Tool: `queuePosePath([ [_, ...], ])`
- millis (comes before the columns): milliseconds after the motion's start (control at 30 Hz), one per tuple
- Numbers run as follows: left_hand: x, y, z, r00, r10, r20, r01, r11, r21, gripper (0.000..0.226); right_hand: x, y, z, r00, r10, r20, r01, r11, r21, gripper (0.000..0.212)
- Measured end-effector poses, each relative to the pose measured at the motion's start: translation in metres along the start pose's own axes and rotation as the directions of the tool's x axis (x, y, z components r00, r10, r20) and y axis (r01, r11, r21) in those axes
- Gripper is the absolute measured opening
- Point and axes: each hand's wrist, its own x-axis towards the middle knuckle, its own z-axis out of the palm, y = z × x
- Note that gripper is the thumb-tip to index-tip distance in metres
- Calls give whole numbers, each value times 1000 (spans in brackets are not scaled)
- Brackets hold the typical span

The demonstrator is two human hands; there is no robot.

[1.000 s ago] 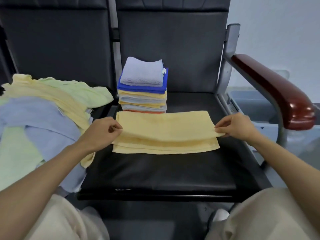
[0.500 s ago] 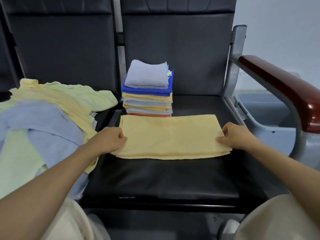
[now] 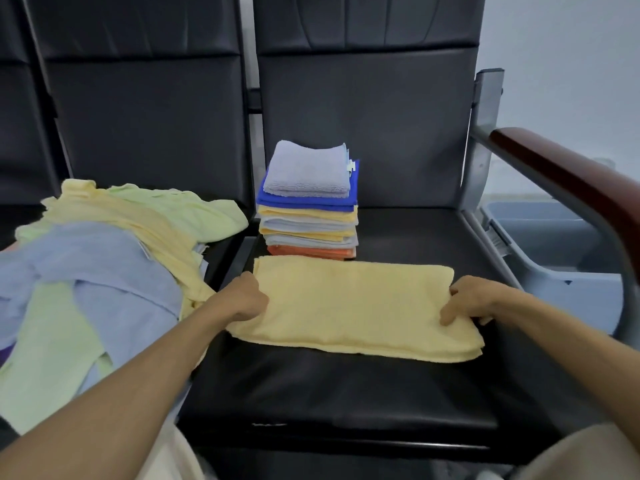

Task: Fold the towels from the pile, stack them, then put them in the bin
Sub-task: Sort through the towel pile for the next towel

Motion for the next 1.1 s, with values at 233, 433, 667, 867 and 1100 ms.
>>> queuePosePath([
  [233, -16, -12, -12, 975, -118, 190, 215, 722, -657, 34, -14, 3, 5, 964, -114, 241, 70, 980, 184, 27],
  [433, -27, 10, -10, 987, -89, 132, 159, 564, -810, 25, -18, 10, 5, 975, -143, 171, 79, 939, 335, 32],
  [667, -50, 88, 10, 982, 67, 177, 103, 593, -798, 21, -12, 21, 1, 945, -207, 252, 49, 854, 519, 30],
  [867, -57, 153, 68, 968, 165, 189, 12, 723, -691, 25, -7, 25, 2, 929, -252, 270, 74, 842, 534, 28],
  [1100, -58, 184, 114, 942, 271, 199, -164, 887, -432, 38, -1, 27, 4, 930, -262, 256, 102, 857, 506, 26],
])
